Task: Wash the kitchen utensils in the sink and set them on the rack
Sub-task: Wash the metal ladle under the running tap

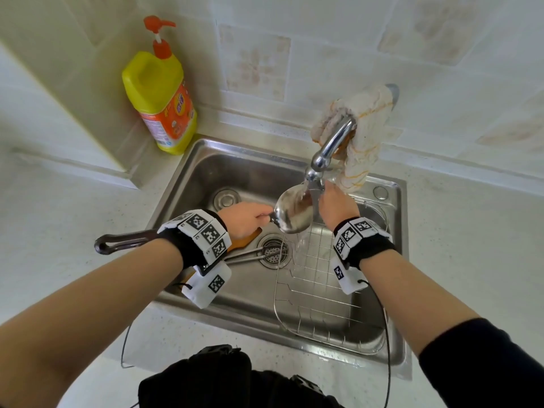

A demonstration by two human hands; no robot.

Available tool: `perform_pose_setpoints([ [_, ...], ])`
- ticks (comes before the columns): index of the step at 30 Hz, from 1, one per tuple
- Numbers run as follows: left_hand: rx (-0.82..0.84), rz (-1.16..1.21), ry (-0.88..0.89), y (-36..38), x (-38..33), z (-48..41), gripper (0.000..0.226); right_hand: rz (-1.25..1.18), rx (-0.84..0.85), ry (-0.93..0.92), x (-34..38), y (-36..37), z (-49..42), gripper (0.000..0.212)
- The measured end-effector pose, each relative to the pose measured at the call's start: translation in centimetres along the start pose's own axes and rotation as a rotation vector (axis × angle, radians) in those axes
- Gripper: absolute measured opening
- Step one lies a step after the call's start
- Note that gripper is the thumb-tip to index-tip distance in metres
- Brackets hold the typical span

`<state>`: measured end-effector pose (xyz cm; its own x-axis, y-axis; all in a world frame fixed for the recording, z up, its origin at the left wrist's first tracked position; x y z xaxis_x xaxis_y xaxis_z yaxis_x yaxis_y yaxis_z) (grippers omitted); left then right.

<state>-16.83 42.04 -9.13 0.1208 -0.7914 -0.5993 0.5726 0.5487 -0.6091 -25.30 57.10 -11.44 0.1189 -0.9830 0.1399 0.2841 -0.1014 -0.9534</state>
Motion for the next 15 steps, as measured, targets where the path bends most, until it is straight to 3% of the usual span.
perform_pose_setpoints([
  [6,-0.020,-0.066,0.039,0.0,-0.6,-0.2,0.023,0.065,0.008,0.001,-0.8,-0.2,-0.5,0.029],
  [15,-0.039,-0.106,0.020,-0.1,0.3,0.1,0.027,-0.162,0.015,0.071,-0.9,0.7,-1.1,0.032],
])
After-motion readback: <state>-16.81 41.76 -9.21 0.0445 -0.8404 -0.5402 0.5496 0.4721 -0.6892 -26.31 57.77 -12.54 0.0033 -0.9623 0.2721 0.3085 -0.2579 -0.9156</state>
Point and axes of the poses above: each hand's wrist, its own z-axis away from the middle knuckle, its own y-axis out of the palm, x = y × z, the point moved 10 cm from there along -z, towards the middle knuckle, and after that the axes turned 8 degrees about z, right-handed, at the moved point
